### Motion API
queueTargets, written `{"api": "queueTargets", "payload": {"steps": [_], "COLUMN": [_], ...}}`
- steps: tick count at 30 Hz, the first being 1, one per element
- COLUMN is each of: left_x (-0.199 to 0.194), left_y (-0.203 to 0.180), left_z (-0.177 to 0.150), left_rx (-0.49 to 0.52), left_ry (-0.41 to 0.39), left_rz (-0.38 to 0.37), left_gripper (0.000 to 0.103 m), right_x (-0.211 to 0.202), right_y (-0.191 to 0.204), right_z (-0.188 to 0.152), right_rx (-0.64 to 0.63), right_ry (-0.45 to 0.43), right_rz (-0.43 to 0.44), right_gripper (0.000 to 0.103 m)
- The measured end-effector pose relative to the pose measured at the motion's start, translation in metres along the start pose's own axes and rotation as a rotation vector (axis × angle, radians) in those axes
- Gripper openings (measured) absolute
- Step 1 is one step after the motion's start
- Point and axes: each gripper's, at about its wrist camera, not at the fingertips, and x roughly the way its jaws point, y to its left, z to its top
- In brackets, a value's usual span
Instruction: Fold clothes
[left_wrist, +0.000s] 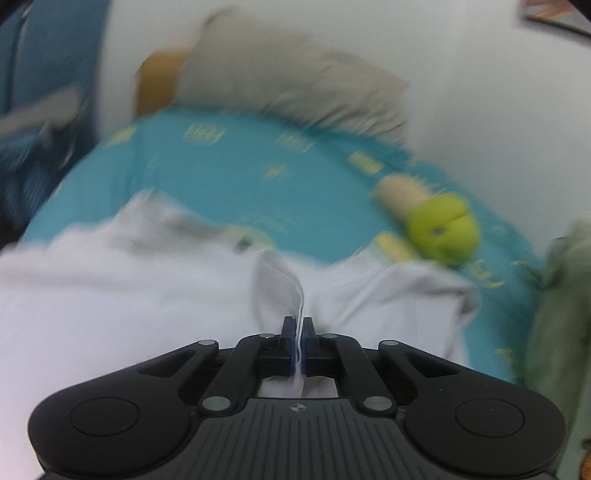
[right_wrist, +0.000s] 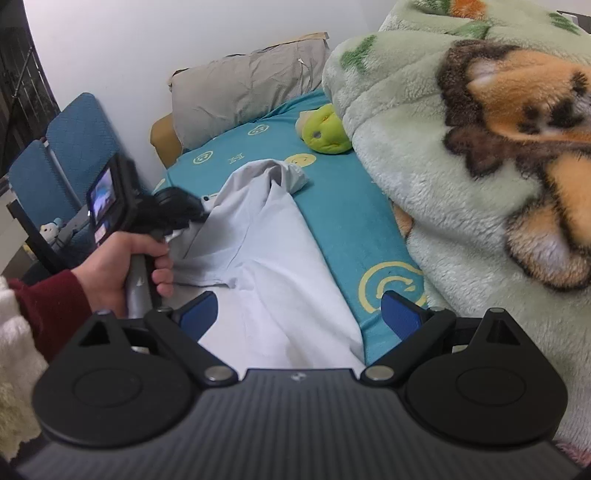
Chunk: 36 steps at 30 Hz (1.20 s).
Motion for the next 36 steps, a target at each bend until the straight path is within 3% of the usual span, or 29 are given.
{"api": "queueTargets", "payload": {"steps": [1, 5, 7, 8, 10, 11, 18, 23, 25, 28, 31, 36], "left_x": [-0.004, -0.007, -0.008, -0.009, -0.021, -0.032, -0.161, -0.270, -0.310, -0.358, -0.389, -0.405], "left_y": [0.001, 0.016, 0.023, 0.027, 0.032, 0.032, -0.003, -0.049, -0.063, -0.078, -0.084, -0.063], "left_z": [0.001, -0.005, -0.008, -0.009, -0.012, -0.013, -0.034, -0.068, -0.086, -0.115, -0.139, -0.152], "left_rx": [-0.012, -0.041, -0.055, -0.062, -0.075, -0.072, 0.065, 0.161, 0.173, 0.177, 0.173, 0.135], "left_ry": [-0.026, -0.009, 0.000, 0.004, 0.015, 0.010, -0.043, -0.075, -0.085, -0.124, -0.147, -0.152], "left_rz": [0.006, 0.163, 0.242, 0.282, 0.309, 0.314, 0.238, 0.210, 0.178, 0.146, 0.169, 0.163], "left_gripper": [0.003, 0.003, 0.009, 0.015, 0.053, 0.056, 0.081, 0.091, 0.103, 0.103, 0.103, 0.103], "right_x": [0.001, 0.000, -0.001, -0.002, -0.003, -0.005, -0.021, -0.043, -0.053, -0.067, -0.082, -0.104], "right_y": [0.000, 0.002, 0.003, 0.003, 0.004, 0.006, 0.017, 0.027, 0.033, 0.043, 0.053, 0.062], "right_z": [0.000, -0.002, -0.002, -0.001, 0.000, 0.000, 0.003, 0.003, 0.001, -0.006, -0.013, -0.026], "right_rx": [-0.001, -0.005, -0.015, -0.019, -0.026, -0.033, -0.083, -0.122, -0.146, -0.196, -0.238, -0.271], "right_ry": [0.002, -0.003, -0.009, -0.016, -0.034, -0.045, -0.117, -0.162, -0.179, -0.189, -0.198, -0.192], "right_rz": [0.000, -0.002, -0.002, 0.002, 0.016, 0.025, 0.084, 0.122, 0.136, 0.147, 0.159, 0.182], "right_gripper": [0.097, 0.097, 0.097, 0.097, 0.097, 0.097, 0.097, 0.097, 0.097, 0.097, 0.097, 0.097]}}
